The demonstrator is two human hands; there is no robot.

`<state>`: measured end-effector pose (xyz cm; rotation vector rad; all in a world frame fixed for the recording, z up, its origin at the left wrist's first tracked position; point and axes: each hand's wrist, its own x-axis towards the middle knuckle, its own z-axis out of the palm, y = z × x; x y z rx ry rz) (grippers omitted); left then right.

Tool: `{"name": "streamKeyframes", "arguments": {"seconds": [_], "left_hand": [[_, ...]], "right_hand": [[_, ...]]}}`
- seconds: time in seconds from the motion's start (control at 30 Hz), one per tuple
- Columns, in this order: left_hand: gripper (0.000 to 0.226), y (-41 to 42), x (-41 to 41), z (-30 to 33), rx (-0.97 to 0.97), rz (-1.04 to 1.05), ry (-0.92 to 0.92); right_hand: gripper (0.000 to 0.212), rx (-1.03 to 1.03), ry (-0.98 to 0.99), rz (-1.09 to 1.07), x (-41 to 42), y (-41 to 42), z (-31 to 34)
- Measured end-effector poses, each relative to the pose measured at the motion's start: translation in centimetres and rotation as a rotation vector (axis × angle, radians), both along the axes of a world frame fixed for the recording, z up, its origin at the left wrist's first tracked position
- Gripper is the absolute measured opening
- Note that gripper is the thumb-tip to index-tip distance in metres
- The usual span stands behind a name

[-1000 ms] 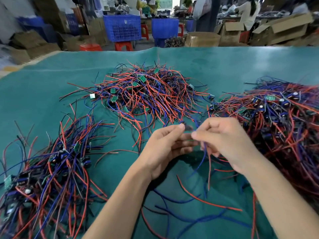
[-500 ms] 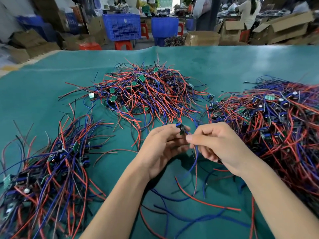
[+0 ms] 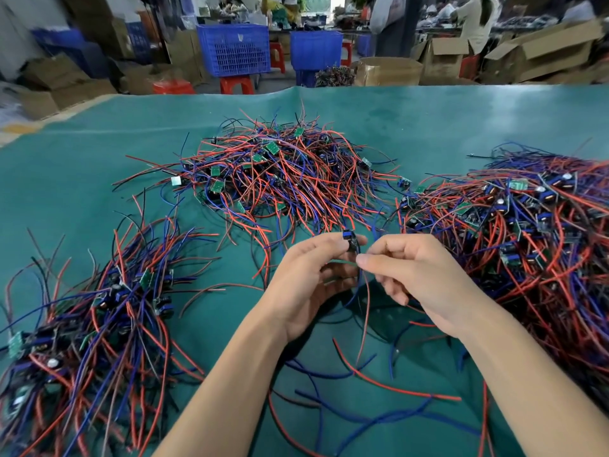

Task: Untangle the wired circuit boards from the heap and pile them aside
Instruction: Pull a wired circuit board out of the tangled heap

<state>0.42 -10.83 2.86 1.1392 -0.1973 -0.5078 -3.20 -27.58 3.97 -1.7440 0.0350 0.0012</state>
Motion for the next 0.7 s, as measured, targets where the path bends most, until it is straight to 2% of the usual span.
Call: {"name": "streamKeyframes", "arguments": {"seconds": [0.13,0.23,0.3,0.4,0.47,0.53,0.63,0.7], "left_hand": [[0.024,0.0,-0.1,0.0,0.021,-0.008,-0.01],[0.02,-0.1,-0.2,0.0,0.023,-0.026,-0.036],[0.019,-0.1,-0.3,-0.1,0.017,-0.052,-0.029],[0.016,-0.1,-0.4,-0.2,0.023,-0.107,-0.018],[0.015,-0.2,-0.5,-0.2,0.032,-0.133,-0.009],[0.012,-0.2,-0.4,-0.2,0.034,-0.12,-0.012],[0.012,-0.2,-0.3,-0.2,0.046,-0.093,-0.042],[0.014,-0.2,-0.4,-0.2,0.046,-0.095,-0.063]], "right_hand": [[0.022,0.054,0.069,0.039,0.0,0.2,0.0],[0.033,0.086,0.089,0.048,0.0,0.5,0.4],[0.031,0.231,0.149,0.048,0.1,0.4,0.7],[0.016,0.506,0.205,0.057,0.2,-0.2,1.1],[0.02,0.568,0.174,0.053,0.2,-0.5,1.1],[0.016,0.497,0.129,0.008,0.3,-0.4,0.8],[0.009,0.12,0.015,-0.16,0.4,0.1,-0.1],[0.013,0.068,-0.009,-0.19,0.5,0.3,-0.7]]}}
